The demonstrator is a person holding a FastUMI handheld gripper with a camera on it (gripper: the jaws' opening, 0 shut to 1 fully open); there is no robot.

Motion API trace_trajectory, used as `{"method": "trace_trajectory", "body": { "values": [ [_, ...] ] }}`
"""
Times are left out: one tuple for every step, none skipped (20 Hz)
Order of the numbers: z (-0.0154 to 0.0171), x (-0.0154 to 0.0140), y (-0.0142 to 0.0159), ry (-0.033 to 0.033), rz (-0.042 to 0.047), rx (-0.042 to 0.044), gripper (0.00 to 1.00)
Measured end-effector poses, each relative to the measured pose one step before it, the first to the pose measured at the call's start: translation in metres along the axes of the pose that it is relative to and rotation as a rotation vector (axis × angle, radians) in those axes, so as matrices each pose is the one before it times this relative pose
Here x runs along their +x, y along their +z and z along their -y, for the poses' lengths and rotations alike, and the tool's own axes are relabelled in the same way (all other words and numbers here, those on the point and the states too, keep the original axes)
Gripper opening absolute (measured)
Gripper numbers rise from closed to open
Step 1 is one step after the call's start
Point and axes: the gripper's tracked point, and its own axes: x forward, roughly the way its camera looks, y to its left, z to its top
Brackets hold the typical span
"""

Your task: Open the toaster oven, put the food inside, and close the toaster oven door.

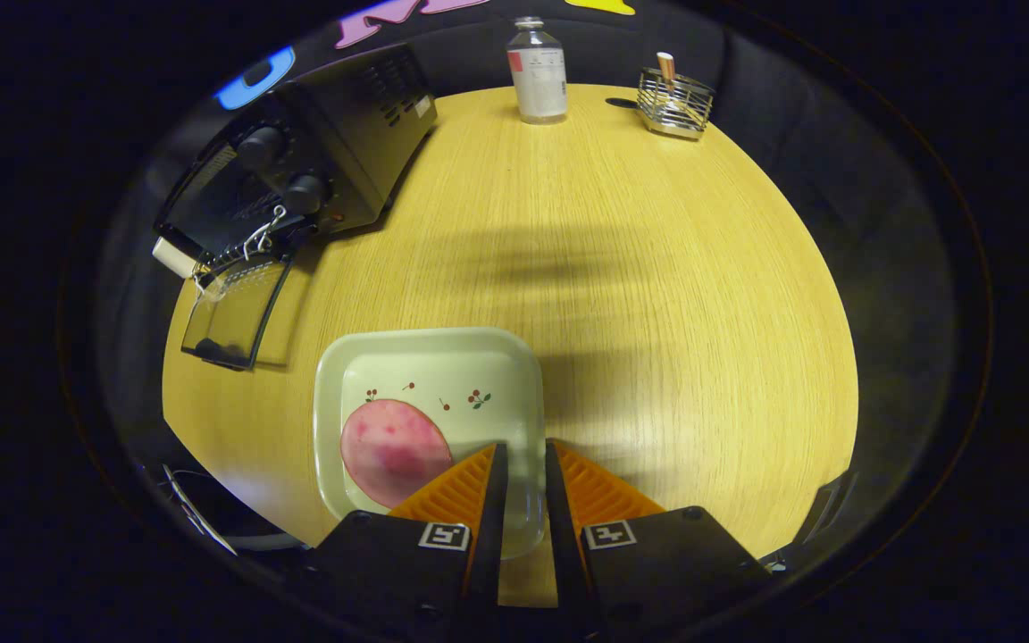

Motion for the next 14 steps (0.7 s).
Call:
{"method": "trace_trajectory", "body": {
  "values": [
    [0.00094, -0.00054, -0.00291, 0.00882, -0.01448, 0.01604, 0.26],
    [0.00031, 0.00329, 0.00094, 0.01214, -0.00386, 0.01002, 0.22],
    [-0.00144, -0.00315, -0.00096, 0.01525, -0.00153, 0.00899, 0.19],
    [-0.00082, 0.00006, -0.00085, 0.01695, 0.00401, 0.00734, 0.15],
    [-0.00157, 0.0005, 0.0004, 0.01376, 0.0074, 0.00551, 0.12],
    [-0.0015, -0.00089, 0.00007, 0.01898, 0.00148, 0.01191, 0.11],
    [-0.00302, 0.00383, -0.00141, 0.02345, -0.00137, 0.03493, 0.08],
    [-0.00573, -0.00511, -0.00617, 0.02313, -0.02876, 0.05061, 0.07],
    [-0.00306, 0.00349, -0.00007, 0.01882, -0.0106, 0.05455, 0.06],
    [-0.0008, -0.00196, -0.00063, 0.00808, 0.0058, 0.04289, 0.06],
    [-0.00113, -0.00367, -0.00042, 0.00053, 0.0128, 0.02521, 0.06],
    [-0.00284, -0.00485, 0.00048, 0.00905, 0.01552, 0.02088, 0.06],
    [-0.00166, -0.00477, -0.00268, 0.00312, 0.00999, 0.01596, 0.06],
    [-0.00045, -0.00473, -0.00068, -0.0019, 0.01209, 0.01234, 0.06]
  ]
}}
